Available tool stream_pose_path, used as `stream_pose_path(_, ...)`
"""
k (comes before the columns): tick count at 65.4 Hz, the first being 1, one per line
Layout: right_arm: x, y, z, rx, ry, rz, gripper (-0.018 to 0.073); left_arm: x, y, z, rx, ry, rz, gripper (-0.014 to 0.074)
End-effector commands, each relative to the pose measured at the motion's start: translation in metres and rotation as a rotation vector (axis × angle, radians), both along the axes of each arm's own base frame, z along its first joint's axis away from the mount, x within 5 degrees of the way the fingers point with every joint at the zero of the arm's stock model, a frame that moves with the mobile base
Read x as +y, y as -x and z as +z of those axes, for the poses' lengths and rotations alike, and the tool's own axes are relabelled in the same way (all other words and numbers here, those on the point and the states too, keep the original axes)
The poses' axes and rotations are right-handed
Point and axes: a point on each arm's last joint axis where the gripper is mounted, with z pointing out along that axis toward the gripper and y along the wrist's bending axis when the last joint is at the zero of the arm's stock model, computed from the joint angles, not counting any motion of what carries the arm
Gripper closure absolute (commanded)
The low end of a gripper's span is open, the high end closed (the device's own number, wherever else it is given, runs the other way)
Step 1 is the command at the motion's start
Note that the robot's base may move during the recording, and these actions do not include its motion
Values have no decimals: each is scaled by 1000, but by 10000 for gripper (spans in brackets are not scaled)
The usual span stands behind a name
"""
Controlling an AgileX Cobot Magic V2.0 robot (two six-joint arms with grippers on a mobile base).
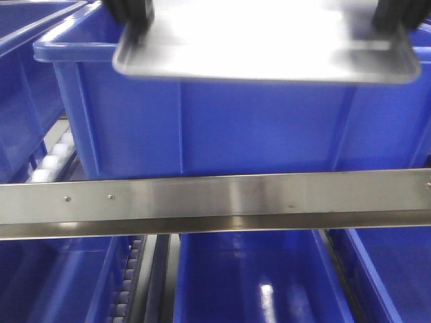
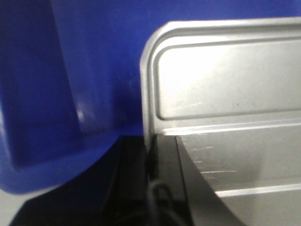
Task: Grab silver tray and place in blue box
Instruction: 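Lower the tray with both grippers down into the blue bin, then open both grippers and raise them out of the bin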
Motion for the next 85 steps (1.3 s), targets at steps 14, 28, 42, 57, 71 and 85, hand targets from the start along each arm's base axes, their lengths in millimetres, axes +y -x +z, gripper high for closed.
stream_pose_path(14, -7, 1, 92, -385, -53, 46, 501, 7, -7, 80, -330, 199, -64, 701)
stream_pose_path(28, -11, -31, 98, -428, -5, 18, 501, -6, -46, 69, -357, 227, -40, 701)
stream_pose_path(42, -18, -81, 66, -400, 23, -29, 501, -34, -84, 28, -347, 223, -63, 701)
stream_pose_path(57, -17, -125, 16, -299, 62, -45, 501, -51, -117, -22, -305, 218, -68, 701)
stream_pose_path(71, -9, -154, -32, -203, 92, -32, 501, -50, -137, -53, -254, 200, -38, 701)
stream_pose_path(85, -5, -167, -61, -147, 109, -25, 501, -45, -147, -67, -218, 203, -11, 701)
